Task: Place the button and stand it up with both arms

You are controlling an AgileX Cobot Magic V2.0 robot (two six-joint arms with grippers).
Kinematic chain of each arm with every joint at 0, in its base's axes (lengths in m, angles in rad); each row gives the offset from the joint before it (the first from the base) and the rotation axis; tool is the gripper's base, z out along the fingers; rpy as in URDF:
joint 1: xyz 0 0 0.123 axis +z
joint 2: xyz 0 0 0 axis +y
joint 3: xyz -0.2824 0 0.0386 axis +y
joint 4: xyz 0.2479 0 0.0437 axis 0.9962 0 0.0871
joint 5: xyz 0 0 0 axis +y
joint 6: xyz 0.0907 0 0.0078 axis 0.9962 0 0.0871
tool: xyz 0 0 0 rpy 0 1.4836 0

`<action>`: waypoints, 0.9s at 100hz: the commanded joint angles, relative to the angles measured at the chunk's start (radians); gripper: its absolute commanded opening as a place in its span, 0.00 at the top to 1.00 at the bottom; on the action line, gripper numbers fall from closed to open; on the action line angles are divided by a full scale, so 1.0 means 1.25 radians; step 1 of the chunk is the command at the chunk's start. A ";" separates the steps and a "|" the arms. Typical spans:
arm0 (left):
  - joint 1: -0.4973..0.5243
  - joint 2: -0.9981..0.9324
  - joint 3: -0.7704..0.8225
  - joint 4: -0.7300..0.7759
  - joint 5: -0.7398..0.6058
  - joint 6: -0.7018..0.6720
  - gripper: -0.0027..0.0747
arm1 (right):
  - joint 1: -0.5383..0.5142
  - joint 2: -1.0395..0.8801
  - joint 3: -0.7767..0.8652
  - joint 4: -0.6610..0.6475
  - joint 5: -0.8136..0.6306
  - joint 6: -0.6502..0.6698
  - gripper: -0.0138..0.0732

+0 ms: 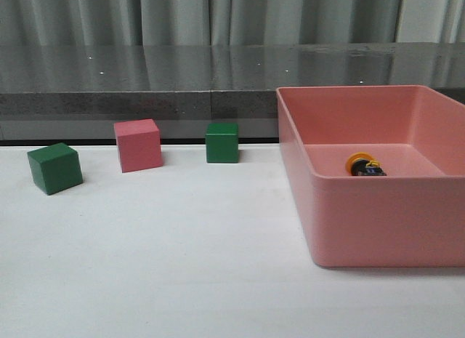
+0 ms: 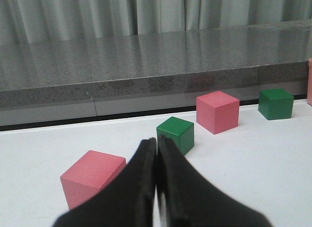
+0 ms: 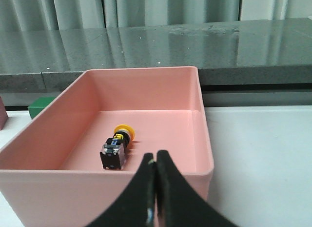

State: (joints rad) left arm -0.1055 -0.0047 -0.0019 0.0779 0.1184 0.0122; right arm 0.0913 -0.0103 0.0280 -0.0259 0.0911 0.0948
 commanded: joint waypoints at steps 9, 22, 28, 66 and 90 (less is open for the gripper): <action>-0.006 -0.025 0.038 -0.001 -0.067 -0.010 0.99 | -0.005 -0.014 -0.013 -0.009 -0.116 0.002 0.91; -0.006 -0.025 0.038 -0.001 -0.067 -0.010 0.99 | -0.005 -0.012 -0.043 0.006 -0.118 0.002 0.91; -0.006 -0.025 0.038 -0.001 -0.067 -0.010 0.99 | -0.005 -0.008 -0.075 0.021 -0.090 0.004 0.91; -0.006 -0.025 0.038 -0.001 -0.067 -0.010 0.99 | -0.004 0.353 -0.454 0.055 0.163 -0.013 0.91; -0.006 -0.025 0.038 -0.001 -0.067 -0.010 0.99 | -0.004 0.692 -0.681 0.154 0.245 -0.019 0.91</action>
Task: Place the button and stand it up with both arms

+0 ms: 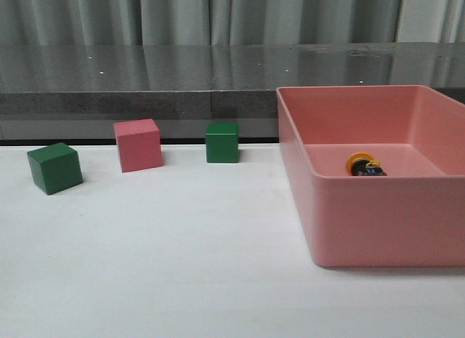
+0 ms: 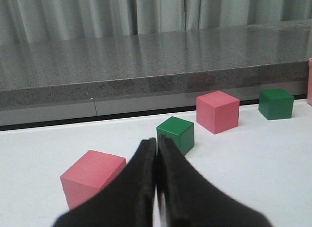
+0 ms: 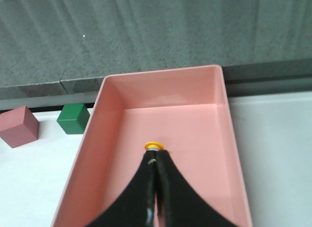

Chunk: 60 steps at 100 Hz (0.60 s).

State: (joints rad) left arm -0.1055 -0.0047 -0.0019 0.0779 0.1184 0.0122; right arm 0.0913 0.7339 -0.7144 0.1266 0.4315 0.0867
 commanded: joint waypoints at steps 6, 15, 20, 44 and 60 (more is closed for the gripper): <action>-0.006 -0.025 0.038 -0.001 -0.067 -0.010 0.99 | 0.001 0.169 -0.131 0.033 -0.021 -0.031 0.91; -0.006 -0.025 0.038 -0.001 -0.067 -0.010 0.99 | 0.022 0.278 -0.179 0.033 -0.020 -0.044 0.91; -0.006 -0.025 0.038 -0.001 -0.067 -0.010 0.99 | 0.039 0.330 -0.206 0.033 -0.018 -0.045 0.91; -0.006 -0.025 0.038 -0.001 -0.067 -0.010 0.99 | 0.092 0.529 -0.290 0.032 -0.016 -0.045 0.84; -0.006 -0.025 0.038 -0.001 -0.067 -0.010 0.99 | 0.093 0.598 -0.299 0.031 -0.025 -0.047 0.48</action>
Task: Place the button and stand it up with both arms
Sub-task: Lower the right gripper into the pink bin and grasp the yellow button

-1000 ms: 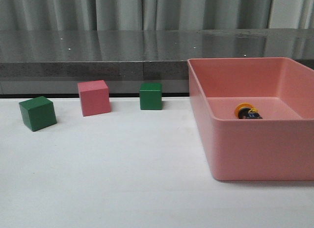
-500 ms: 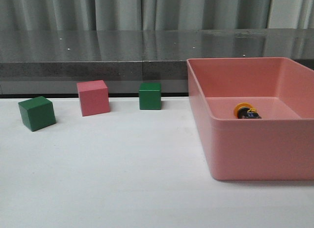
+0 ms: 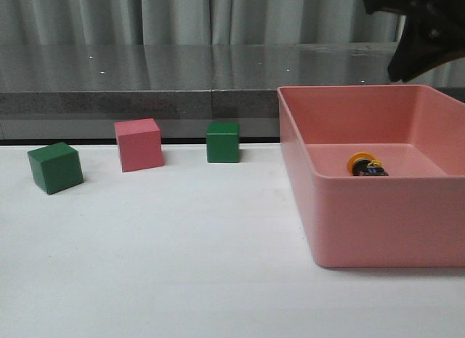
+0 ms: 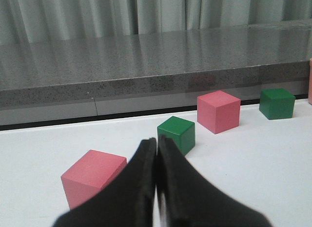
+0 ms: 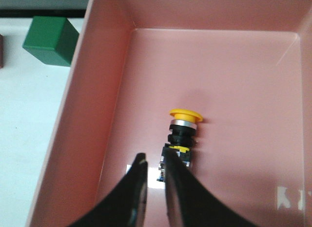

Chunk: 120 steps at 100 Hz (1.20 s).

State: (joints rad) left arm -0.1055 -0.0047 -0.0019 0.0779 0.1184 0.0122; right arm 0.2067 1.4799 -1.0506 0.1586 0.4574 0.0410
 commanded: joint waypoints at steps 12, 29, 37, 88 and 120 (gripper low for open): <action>-0.006 -0.025 0.038 -0.001 -0.067 -0.010 0.99 | 0.000 0.035 -0.030 0.005 -0.049 -0.014 0.17; -0.006 -0.025 0.038 -0.001 -0.067 -0.010 0.99 | 0.000 0.095 -0.030 0.005 -0.071 -0.024 0.13; -0.006 -0.025 0.038 -0.001 -0.067 -0.010 0.99 | 0.000 0.127 -0.030 0.005 -0.084 -0.024 0.14; -0.006 -0.025 0.038 -0.001 -0.067 -0.010 0.99 | 0.000 0.248 -0.033 -0.001 -0.118 -0.024 0.73; -0.006 -0.025 0.038 -0.001 -0.067 -0.010 0.99 | 0.031 0.157 -0.147 -0.001 0.053 -0.098 0.92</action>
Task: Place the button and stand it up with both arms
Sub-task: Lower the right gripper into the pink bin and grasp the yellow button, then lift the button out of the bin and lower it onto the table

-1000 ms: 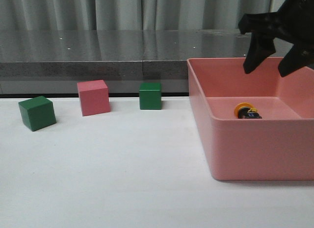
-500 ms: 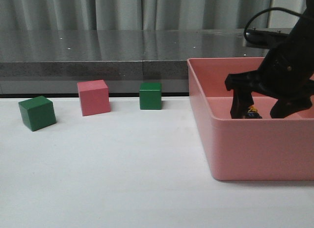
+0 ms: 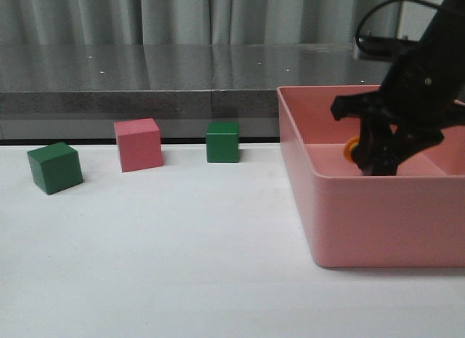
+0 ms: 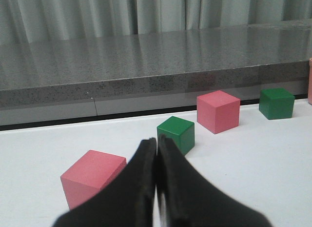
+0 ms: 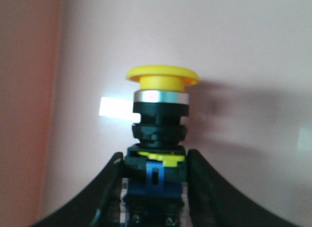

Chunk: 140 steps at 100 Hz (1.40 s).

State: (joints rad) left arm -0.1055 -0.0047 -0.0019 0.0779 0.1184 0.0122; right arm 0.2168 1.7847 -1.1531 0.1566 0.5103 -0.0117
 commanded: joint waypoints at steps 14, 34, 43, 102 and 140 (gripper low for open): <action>-0.006 -0.025 0.038 -0.001 -0.067 -0.010 0.99 | 0.093 -0.124 -0.151 0.007 0.060 -0.164 0.92; -0.006 -0.025 0.038 -0.001 -0.067 -0.010 0.99 | 0.215 -0.089 -0.275 0.095 0.128 -0.439 0.92; -0.006 -0.025 0.038 -0.001 -0.067 -0.010 0.99 | 0.256 -0.046 -0.316 0.167 0.148 -0.571 0.92; -0.006 -0.025 0.038 -0.001 -0.067 -0.010 0.99 | 0.360 0.242 -0.439 0.244 0.184 -0.837 0.91; -0.006 -0.025 0.038 -0.001 -0.067 -0.010 0.99 | 0.359 0.246 -0.440 0.244 0.184 -0.837 0.19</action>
State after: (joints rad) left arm -0.1055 -0.0047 -0.0019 0.0779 0.1184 0.0122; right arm 0.6655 2.1544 -1.6695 0.4286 0.7640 -1.0462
